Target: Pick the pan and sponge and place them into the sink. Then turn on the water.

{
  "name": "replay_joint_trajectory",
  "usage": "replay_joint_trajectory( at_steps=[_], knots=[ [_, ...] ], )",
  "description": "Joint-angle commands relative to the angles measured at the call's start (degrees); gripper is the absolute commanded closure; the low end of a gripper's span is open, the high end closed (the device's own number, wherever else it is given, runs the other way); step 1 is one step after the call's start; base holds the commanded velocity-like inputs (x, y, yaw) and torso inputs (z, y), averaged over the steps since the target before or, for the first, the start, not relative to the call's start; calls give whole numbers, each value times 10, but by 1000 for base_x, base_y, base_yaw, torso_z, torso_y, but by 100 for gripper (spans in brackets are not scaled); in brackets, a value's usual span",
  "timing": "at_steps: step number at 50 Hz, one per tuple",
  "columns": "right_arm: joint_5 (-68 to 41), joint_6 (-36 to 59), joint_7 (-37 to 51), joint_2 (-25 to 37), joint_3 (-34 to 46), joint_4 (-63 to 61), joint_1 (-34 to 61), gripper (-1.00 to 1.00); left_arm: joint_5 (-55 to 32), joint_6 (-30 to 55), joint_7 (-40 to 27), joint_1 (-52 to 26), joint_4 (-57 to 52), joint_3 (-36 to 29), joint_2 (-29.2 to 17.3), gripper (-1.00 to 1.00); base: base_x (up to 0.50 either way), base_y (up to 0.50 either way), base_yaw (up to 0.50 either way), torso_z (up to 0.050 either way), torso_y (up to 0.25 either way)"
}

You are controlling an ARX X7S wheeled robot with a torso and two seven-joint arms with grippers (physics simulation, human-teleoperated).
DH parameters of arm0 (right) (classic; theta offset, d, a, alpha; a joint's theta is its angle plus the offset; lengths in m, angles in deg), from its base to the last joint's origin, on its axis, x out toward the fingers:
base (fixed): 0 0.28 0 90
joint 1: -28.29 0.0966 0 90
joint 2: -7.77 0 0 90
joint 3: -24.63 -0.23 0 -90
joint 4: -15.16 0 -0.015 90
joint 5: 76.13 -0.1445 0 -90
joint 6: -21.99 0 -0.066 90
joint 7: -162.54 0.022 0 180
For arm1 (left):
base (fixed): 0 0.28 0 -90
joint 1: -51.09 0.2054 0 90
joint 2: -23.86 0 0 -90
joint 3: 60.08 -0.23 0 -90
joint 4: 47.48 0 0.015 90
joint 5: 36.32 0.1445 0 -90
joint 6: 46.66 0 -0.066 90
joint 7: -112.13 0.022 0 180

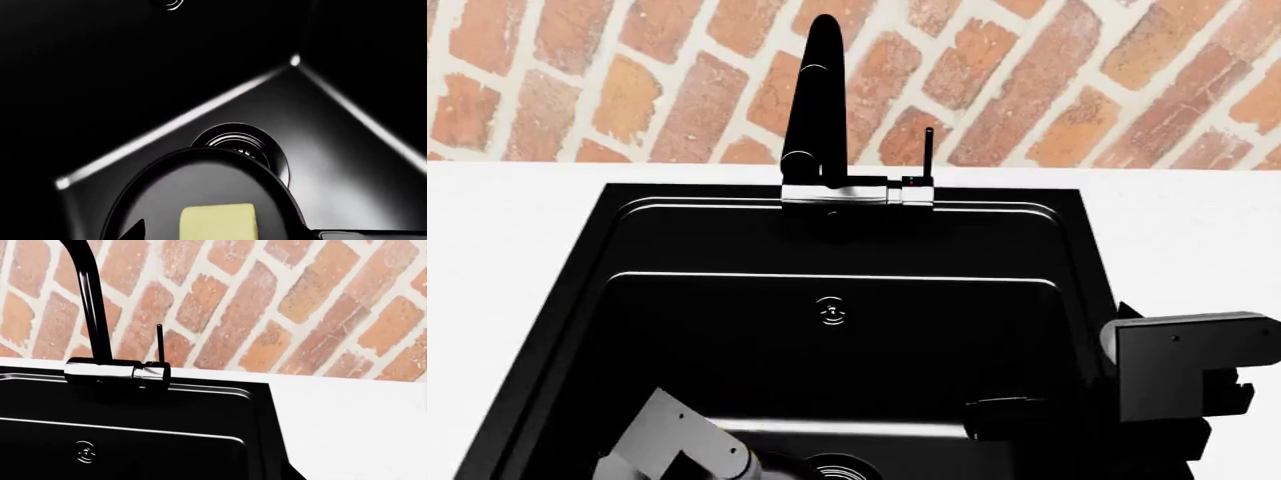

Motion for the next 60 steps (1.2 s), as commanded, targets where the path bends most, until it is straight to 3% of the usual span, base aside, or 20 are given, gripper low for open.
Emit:
replay_joint_trajectory(
  at_steps=[1, 11, 18, 24, 31, 35, 39, 48, 60],
  knots=[
    [-3, 2, 1, 1, 0, -2, 1, -100, -17, 4, -12, -2, -10, 21, -2, -100, 0, 0, 0, 0, 0],
    [-4, 6, 3, -8, 6, 1, 29, -100, -17, -42, -93, -6, -108, 104, -13, -100, 0, 0, 0, 0, 0],
    [-21, 19, 9, -19, -3, 4, 51, -100, -1, -49, -124, -8, -197, 115, -44, -100, 0, 0, 0, 0, 0],
    [-25, 27, 9, -23, 1, 8, 72, -100, -14, -104, -132, 5, -192, 170, -36, -100, 0, 0, 0, 0, 0],
    [-42, 48, 12, -39, -4, 30, 122, -100, -28, -111, -161, 8, -179, 215, -29, -100, 0, 0, 0, 0, 0],
    [-39, 44, 5, -48, 3, 61, 142, -100, -17, -92, -153, -11, -169, 195, -42, -100, 0, 0, 0, 0, 0],
    [-36, 42, 0, -55, 7, 86, 163, -100, -28, -99, -165, -12, -164, 223, -39, -100, 0, 0, 0, 0, 0],
    [-8, 34, -21, -92, 45, 202, 249, -100, -17, -71, -186, -14, -185, 212, -56, -100, 0, 0, 0, 0, 0],
    [39, -52, -94, -154, 93, 438, 362, -100, -38, -49, -199, -1, -210, 229, -68, -100, 0, 0, 0, 0, 0]
  ],
)
